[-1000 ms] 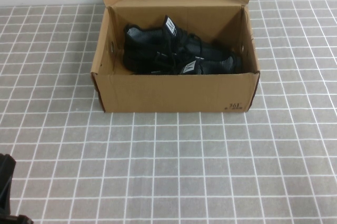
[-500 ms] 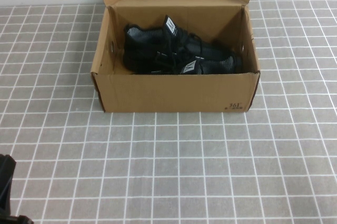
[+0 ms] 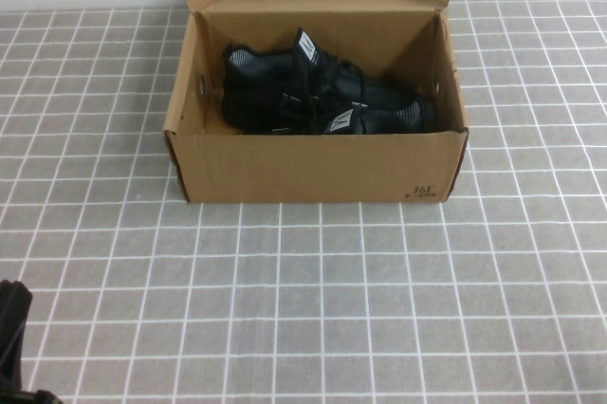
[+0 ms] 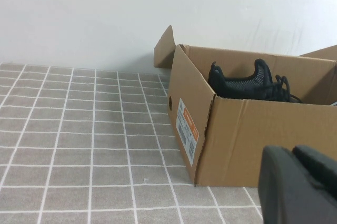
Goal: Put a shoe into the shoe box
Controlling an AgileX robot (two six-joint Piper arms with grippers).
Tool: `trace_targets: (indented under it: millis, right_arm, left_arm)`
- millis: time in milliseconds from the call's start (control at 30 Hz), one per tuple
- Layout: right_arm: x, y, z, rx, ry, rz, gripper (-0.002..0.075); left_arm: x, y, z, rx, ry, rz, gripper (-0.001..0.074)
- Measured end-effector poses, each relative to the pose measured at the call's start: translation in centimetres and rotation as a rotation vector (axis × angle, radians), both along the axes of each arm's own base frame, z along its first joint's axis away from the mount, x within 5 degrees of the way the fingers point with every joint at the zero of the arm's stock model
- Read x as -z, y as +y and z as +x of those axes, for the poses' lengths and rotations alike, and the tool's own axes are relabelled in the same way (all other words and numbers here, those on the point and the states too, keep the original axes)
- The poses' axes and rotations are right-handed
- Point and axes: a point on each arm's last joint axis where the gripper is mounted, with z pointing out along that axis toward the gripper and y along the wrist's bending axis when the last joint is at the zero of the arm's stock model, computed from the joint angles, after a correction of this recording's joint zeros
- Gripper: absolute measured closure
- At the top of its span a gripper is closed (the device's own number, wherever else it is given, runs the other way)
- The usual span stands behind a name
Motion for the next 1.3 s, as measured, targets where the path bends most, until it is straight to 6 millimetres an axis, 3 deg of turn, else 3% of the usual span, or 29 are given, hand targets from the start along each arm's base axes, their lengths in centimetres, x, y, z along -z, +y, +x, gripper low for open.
trace_targets:
  millis: [1067,1300]
  right_arm:
    - [0.32,0.21,-0.09,-0.012,0.039,0.048,0.0742]
    - [0.32,0.21,-0.09,-0.012,0.039,0.048,0.0742]
  left_arm:
    - [-0.27,0.17,0.03,-0.019,-0.030,0.001,0.0734]
    - [-0.83,0.87,-0.79,-0.100,-0.138,0.152,0.0734]
